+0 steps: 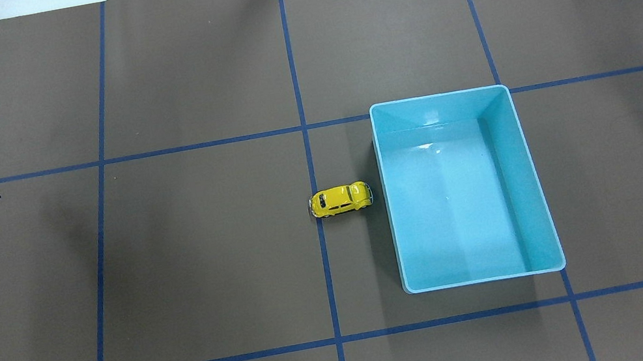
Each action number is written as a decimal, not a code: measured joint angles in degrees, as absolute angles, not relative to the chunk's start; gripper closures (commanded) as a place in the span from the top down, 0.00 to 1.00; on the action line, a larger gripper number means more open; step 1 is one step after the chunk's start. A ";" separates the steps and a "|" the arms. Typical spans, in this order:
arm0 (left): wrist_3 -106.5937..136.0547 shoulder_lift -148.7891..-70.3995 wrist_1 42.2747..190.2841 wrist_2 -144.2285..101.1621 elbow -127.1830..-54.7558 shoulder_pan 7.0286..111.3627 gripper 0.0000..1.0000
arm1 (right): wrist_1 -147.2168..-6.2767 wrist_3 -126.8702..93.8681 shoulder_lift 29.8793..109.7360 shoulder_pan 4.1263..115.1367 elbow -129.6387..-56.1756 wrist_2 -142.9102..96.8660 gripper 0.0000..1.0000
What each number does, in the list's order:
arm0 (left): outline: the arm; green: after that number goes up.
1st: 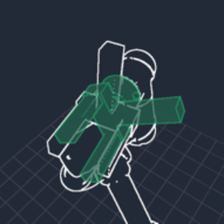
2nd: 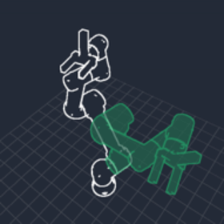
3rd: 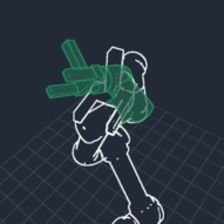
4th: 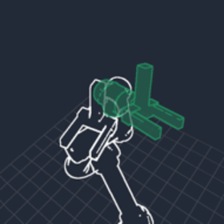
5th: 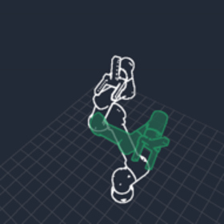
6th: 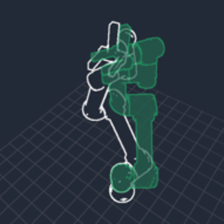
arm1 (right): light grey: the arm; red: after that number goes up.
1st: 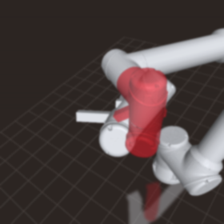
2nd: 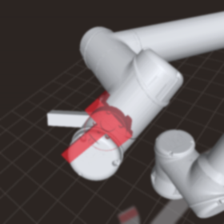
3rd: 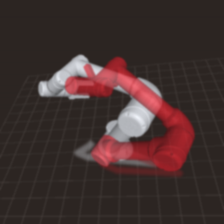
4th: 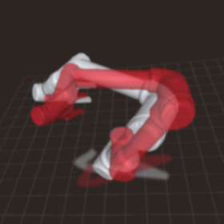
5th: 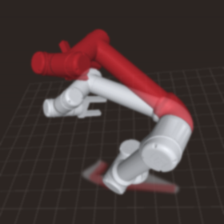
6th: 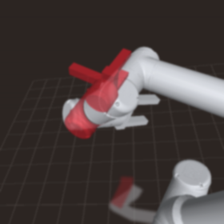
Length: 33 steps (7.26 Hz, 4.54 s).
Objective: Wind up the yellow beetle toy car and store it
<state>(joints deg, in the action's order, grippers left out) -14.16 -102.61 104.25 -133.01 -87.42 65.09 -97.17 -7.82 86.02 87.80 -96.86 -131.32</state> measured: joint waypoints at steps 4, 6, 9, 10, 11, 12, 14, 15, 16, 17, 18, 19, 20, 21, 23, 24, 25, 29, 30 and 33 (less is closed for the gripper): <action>-7.13 -101.24 96.35 -135.71 -87.39 74.84 1.00 | -97.17 -7.82 86.04 87.77 -96.88 -131.31 1.00; -6.35 -97.64 96.26 -135.59 -89.40 77.71 1.00 | -97.14 -7.82 85.94 87.74 -96.91 -131.33 1.00; -5.10 -92.22 95.92 -135.32 -90.34 85.32 1.00 | -97.12 -7.82 85.49 87.80 -97.09 -131.47 1.00; -4.63 -90.71 95.84 -135.15 -90.68 88.44 1.00 | -97.12 -7.82 85.33 87.80 -97.11 -131.48 1.00; -3.41 -89.89 95.32 -135.11 -90.86 90.37 1.00 | -97.12 -7.82 85.23 87.80 -97.14 -131.48 1.00; -0.96 -89.59 94.44 -135.11 -90.78 91.16 1.00 | -97.12 -7.82 85.19 87.80 -97.16 -131.50 1.00; 1.97 -88.99 93.79 -135.15 -90.60 91.72 1.00 | -97.17 -7.80 85.64 87.93 -97.08 -131.54 1.00; 2.28 -88.76 93.73 -135.10 -90.45 91.79 1.00 | -97.20 -7.71 86.10 88.05 -96.92 -131.46 1.00; 2.35 -88.46 93.70 -135.04 -90.49 91.82 1.00 | -97.19 -7.57 86.76 88.11 -96.66 -131.32 1.00; 2.37 -88.12 93.69 -135.01 -90.60 91.87 1.00 | -97.15 -7.51 87.48 88.13 -96.48 -131.26 1.00; 2.37 -87.97 93.69 -135.01 -90.64 91.90 1.00 | -97.11 -7.52 87.70 88.14 -96.42 -131.21 1.00; 2.37 -87.90 93.69 -135.00 -90.59 91.92 1.00 | -97.09 -7.57 87.66 88.10 -96.15 -131.21 1.00; 2.37 -87.85 93.69 -135.00 -90.49 91.93 1.00 | -97.10 -7.56 87.71 88.08 -95.65 -131.31 1.00; 2.37 -87.82 93.69 -135.00 -90.41 91.93 1.00 | -97.10 -7.49 87.62 88.07 -95.37 -131.48 1.00; 2.37 -87.81 93.69 -135.00 -90.40 91.93 1.00 | -97.10 -7.38 87.37 88.07 -95.31 -131.56 1.00; 2.37 -87.80 93.69 -135.00 -90.38 91.93 1.00 | -97.09 -7.33 87.31 88.07 -95.14 -131.50 1.00; 2.37 -87.80 93.69 -135.00 -90.36 91.93 1.00 | -97.08 -7.40 87.22 88.07 -94.96 -131.44 1.00; 2.37 -87.81 93.69 -135.00 -90.42 91.91 1.00 | -97.25 -7.60 87.18 88.07 -93.16 -131.94 1.00; 2.37 -87.85 93.69 -135.00 -90.43 91.88 1.00 | -97.35 -7.52 87.42 88.07 -92.90 -132.60 1.00; 2.37 -87.89 93.71 -135.00 -90.44 91.85 1.00 | -97.48 -7.67 87.94 88.07 -92.91 -135.89 1.00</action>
